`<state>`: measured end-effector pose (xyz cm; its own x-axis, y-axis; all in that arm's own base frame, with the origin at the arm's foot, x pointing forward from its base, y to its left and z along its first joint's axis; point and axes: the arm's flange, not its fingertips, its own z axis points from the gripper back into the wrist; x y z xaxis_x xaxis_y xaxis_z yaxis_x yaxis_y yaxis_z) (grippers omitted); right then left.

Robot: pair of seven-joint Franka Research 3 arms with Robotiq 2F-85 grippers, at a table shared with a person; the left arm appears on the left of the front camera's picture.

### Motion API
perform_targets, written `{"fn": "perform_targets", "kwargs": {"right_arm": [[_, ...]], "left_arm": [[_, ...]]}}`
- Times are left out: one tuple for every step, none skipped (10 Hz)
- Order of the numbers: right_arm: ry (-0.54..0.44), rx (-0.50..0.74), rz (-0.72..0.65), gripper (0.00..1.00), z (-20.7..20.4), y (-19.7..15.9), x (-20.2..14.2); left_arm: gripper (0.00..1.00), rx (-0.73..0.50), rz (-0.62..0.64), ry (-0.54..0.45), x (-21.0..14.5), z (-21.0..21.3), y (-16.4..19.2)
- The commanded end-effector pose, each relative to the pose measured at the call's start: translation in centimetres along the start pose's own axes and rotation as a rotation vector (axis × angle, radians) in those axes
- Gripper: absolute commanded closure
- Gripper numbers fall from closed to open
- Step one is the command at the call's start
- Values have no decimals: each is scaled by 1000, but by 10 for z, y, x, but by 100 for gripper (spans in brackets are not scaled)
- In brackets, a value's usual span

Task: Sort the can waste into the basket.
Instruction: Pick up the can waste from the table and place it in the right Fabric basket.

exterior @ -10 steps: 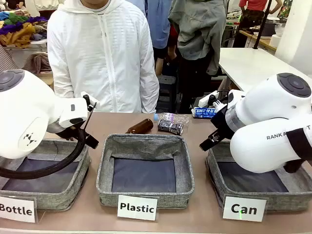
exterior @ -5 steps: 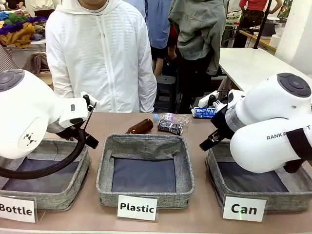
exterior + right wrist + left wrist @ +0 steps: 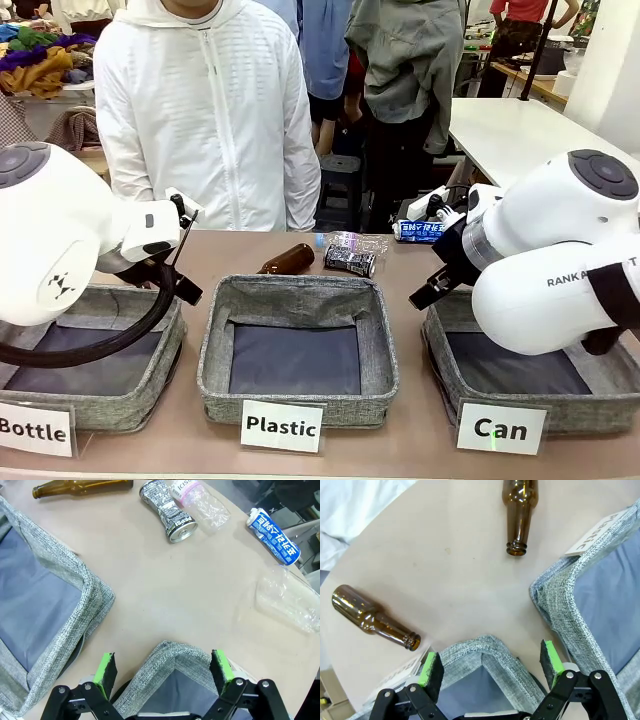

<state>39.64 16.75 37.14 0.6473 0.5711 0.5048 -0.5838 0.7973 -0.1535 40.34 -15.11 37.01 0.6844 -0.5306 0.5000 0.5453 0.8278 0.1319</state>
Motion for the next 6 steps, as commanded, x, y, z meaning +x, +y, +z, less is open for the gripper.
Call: {"fn": "perform_targets", "kwargs": {"right_arm": [[0, 0, 0, 0, 0, 0, 0], [0, 0, 0, 0, 0, 0, 0], [-20, -14, 49, 0, 27, -2, 10], [-60, 38, 50, 0, 72, -4, 20], [-80, 61, -69, 0, 110, -6, 26], [-92, 125, -187, 0, 142, -13, 24]], "left_arm": [[0, 0, 0, 0, 0, 0, 0], [0, 0, 0, 0, 0, 0, 0], [0, -23, -53, -61, 6, 28, 0], [0, -99, -72, -151, 12, 79, -5], [0, -176, -36, -200, 13, 123, -7], [0, -280, -43, -225, 9, 161, -11]]}}
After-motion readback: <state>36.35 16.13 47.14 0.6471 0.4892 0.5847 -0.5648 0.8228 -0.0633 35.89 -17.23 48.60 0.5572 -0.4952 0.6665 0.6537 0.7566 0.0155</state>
